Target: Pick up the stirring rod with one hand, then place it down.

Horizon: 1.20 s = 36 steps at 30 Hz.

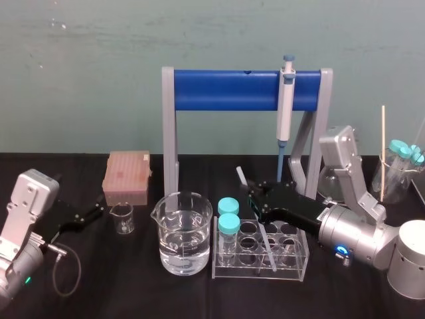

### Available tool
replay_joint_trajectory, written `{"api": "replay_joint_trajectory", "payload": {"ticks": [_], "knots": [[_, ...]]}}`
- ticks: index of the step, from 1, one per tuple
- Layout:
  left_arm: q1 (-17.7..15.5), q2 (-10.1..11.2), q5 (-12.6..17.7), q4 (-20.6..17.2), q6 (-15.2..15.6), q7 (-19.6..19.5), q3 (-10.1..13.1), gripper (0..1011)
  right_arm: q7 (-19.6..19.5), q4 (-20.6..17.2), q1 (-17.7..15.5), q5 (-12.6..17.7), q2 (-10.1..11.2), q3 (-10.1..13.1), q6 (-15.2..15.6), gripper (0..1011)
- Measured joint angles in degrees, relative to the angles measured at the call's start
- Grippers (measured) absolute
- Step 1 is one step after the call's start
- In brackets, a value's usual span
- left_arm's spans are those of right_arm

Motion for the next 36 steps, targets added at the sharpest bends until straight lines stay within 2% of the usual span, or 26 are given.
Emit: {"api": "replay_joint_trajectory", "payload": {"ticks": [9,10,15,19,25,31,36], "knots": [[0.00,0.00,0.00,0.00,0.00,0.00,0.00,1000,-0.48,-1.24,-3.32,-0.69,-0.97,2.81,-8.17,64],[0.00,0.00,0.00,0.00,0.00,0.00,0.00,1000,-0.32,-1.60,-4.05,-0.46,-1.17,3.49,-9.81,64],[0.00,0.00,0.00,0.00,0.00,0.00,0.00,1000,0.86,-3.40,-6.66,0.66,-1.55,5.57,-14.04,64],[0.00,0.00,0.00,0.00,0.00,0.00,0.00,1000,1.22,-5.03,-8.00,0.80,-1.25,6.65,-15.60,64],[0.00,0.00,0.00,0.00,0.00,0.00,0.00,1000,0.38,-8.75,-9.11,0.78,-0.68,10.33,-17.92,64],[0.00,0.00,0.00,0.00,0.00,0.00,0.00,1000,-1.70,-9.29,-8.26,-0.24,-0.78,13.48,-18.89,64],[0.00,0.00,0.00,0.00,0.00,0.00,0.00,1000,-4.15,-8.16,-7.63,-1.94,-1.03,15.95,-18.51,64]]}}
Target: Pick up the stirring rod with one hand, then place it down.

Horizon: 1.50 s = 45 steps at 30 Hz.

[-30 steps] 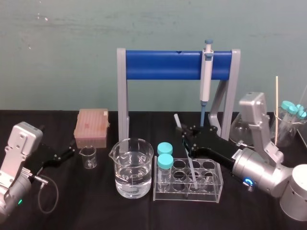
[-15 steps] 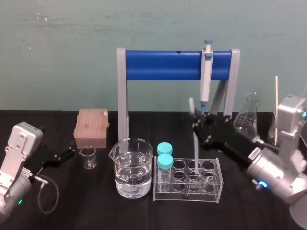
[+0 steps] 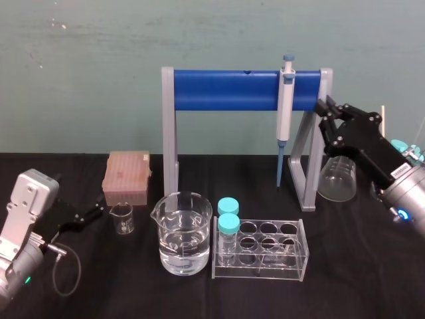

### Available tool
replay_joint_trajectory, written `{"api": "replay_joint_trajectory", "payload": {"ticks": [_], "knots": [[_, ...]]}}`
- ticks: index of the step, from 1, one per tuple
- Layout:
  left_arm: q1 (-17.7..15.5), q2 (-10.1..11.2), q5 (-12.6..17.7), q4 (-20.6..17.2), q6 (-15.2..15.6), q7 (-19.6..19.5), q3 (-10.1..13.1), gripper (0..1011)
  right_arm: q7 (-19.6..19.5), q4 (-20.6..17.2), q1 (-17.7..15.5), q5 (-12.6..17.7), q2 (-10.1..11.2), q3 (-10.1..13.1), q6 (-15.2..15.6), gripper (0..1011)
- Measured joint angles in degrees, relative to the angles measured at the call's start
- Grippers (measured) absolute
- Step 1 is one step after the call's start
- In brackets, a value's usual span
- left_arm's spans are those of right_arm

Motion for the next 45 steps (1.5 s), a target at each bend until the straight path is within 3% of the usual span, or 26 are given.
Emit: {"api": "replay_joint_trajectory", "payload": {"ticks": [16,45], "knots": [[0.00,0.00,0.00,0.00,0.00,0.00,0.00,1000,-0.49,0.26,-0.67,-2.06,-1.13,2.56,1.14,64],[0.00,0.00,0.00,0.00,0.00,0.00,0.00,1000,0.38,-0.59,-1.53,-2.65,-1.78,3.08,1.69,64]]}}
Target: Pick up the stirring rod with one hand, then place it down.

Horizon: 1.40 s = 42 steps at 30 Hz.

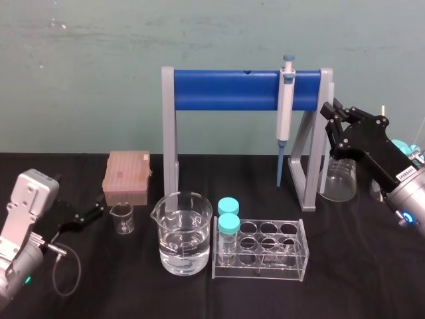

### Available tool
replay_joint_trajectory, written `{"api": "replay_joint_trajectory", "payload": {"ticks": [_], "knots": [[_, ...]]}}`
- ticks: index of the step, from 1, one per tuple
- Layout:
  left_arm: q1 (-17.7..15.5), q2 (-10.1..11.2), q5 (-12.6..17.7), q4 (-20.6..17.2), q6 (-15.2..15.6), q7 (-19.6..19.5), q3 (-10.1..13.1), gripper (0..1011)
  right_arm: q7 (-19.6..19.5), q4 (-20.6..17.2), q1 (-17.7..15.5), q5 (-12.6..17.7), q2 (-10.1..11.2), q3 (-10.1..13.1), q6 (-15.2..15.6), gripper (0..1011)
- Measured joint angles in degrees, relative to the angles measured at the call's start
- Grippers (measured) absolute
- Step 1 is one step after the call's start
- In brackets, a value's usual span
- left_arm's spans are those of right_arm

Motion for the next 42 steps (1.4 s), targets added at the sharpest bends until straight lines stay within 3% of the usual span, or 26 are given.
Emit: {"api": "replay_joint_trajectory", "payload": {"ticks": [38,42], "knots": [[0.00,0.00,0.00,0.00,0.00,0.00,0.00,1000,0.40,0.67,0.27,-0.31,-0.13,-0.40,0.03,64],[0.00,0.00,0.00,0.00,0.00,0.00,0.00,1000,4.24,0.90,0.28,2.93,0.17,-1.04,-0.01,64]]}}
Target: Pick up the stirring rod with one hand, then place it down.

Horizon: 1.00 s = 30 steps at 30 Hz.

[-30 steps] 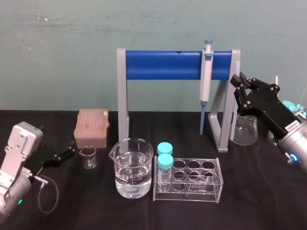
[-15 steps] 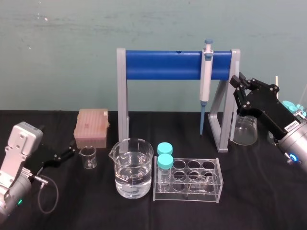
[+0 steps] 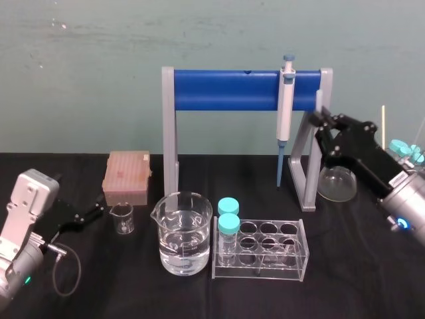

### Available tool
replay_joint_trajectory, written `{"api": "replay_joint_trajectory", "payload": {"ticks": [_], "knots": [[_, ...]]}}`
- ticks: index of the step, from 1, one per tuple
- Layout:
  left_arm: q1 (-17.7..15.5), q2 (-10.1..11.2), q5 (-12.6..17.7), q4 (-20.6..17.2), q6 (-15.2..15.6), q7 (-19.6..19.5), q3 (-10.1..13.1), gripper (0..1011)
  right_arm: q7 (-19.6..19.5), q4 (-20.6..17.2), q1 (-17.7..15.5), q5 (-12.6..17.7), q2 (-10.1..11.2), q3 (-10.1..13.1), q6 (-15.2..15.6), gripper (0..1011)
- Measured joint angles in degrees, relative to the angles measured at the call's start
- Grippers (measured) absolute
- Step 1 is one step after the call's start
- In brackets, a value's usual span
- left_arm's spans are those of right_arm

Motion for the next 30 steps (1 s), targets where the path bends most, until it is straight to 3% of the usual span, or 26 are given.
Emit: {"api": "replay_joint_trajectory", "payload": {"ticks": [4,12,21,30], "knots": [[0.00,0.00,0.00,0.00,0.00,0.00,0.00,1000,6.39,0.29,-0.14,4.82,0.85,-1.38,-1.51,64],[0.00,0.00,0.00,0.00,0.00,0.00,0.00,1000,13.32,1.91,-0.46,9.89,2.30,-3.33,-2.71,64],[0.00,0.00,0.00,0.00,0.00,0.00,0.00,1000,15.17,4.59,-0.21,11.04,3.22,-5.68,-2.94,64],[0.00,0.00,0.00,0.00,0.00,0.00,0.00,1000,15.01,7.41,1.72,10.82,2.77,-7.72,-3.85,64]]}}
